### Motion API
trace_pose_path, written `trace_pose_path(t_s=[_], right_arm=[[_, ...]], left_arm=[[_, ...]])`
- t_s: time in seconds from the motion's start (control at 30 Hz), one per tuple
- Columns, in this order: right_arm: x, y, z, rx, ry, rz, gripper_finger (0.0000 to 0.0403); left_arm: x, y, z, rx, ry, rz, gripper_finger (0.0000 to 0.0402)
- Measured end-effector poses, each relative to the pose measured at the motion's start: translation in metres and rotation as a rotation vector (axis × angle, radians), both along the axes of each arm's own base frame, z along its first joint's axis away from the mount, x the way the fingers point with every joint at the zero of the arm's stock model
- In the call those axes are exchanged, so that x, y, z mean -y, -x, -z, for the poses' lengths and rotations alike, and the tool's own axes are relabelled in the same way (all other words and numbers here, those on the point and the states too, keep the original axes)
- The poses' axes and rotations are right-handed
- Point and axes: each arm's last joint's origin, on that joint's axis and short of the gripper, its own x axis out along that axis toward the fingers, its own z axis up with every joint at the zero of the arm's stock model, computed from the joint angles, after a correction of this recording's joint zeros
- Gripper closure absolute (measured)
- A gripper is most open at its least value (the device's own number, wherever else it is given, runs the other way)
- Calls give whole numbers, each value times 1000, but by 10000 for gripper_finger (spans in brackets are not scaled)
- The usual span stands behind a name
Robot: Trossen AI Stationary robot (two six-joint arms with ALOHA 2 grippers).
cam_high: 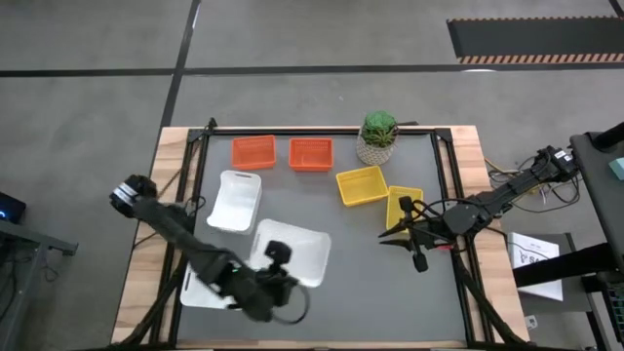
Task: Stack baskets by color
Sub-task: Stack the bottom right white bin on top of the bottom left white bin
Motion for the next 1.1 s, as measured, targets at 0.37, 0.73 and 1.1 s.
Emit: trace_pose_path(t_s=[0.37,0.73,1.1], right_arm=[[-1,-3,3,-9,22,-3,346],[-6,-12,6,15,56,-12,346],[-8,-15,10,-2,76,-15,346]], left_arm=[[25,89,-46,28,39,140,402],[27,142,-36,-209,203,-68,401],[34,151,-13,-330,243,-156,401]])
